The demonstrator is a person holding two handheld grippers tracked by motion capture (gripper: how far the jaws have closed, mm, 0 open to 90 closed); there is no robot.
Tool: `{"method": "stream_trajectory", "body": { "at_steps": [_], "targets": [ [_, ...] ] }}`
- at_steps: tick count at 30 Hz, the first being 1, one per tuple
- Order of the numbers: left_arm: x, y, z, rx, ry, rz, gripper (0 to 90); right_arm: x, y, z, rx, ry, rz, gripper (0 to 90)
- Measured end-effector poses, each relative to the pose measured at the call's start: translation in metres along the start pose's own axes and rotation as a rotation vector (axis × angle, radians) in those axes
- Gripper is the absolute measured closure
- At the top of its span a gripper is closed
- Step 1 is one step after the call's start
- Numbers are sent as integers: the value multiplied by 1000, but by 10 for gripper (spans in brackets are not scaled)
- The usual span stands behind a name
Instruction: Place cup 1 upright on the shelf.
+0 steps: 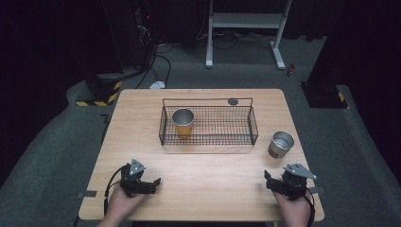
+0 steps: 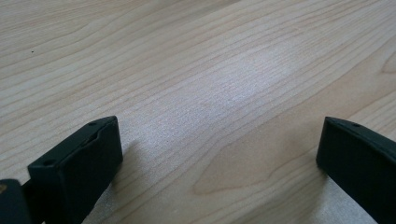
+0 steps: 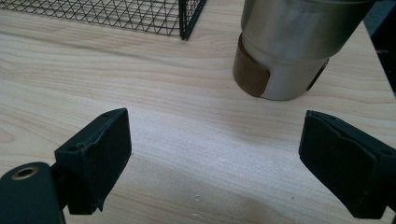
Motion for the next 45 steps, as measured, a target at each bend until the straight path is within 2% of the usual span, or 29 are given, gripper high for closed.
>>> {"method": "stream_trajectory", "body": {
  "at_steps": [6, 9, 16, 20, 25, 26, 31, 33, 45],
  "targets": [
    [0, 0, 0, 0, 1, -1, 8, -2, -3, 4, 17, -2, 4, 92],
    [0, 0, 0, 0, 4, 3, 7, -3, -3, 7, 23, 2, 23, 92],
    [0, 0, 0, 5, 6, 6, 8, -13, -9, 11, 44, -10, 5, 92],
    [0, 1, 0, 4, 6, 10, 7, -19, -12, 16, 50, -11, 11, 91],
    [0, 1, 0, 5, 6, 10, 7, -24, -18, 20, 46, -14, 35, 90],
    [0, 1, 0, 6, 6, 9, 7, -25, -21, 21, 47, -20, 57, 90],
    [0, 1, 0, 7, 6, 9, 7, -27, -28, 25, 55, -20, 76, 90],
    [0, 0, 0, 7, 6, 8, 8, -29, -31, 27, 58, -26, 69, 90],
    [0, 0, 0, 7, 6, 8, 7, -39, -45, 41, 79, -34, 99, 91]
  ]
}}
Point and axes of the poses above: each handheld gripper's, and its own axes: z roughly forward along the jaws, x roughly out of its underside, y roughly to its left, the point moved 5 cm from there along z, roughly forward along the jaws, and after that the axes turned 7 degrees about -z, right-handed, at the moved point
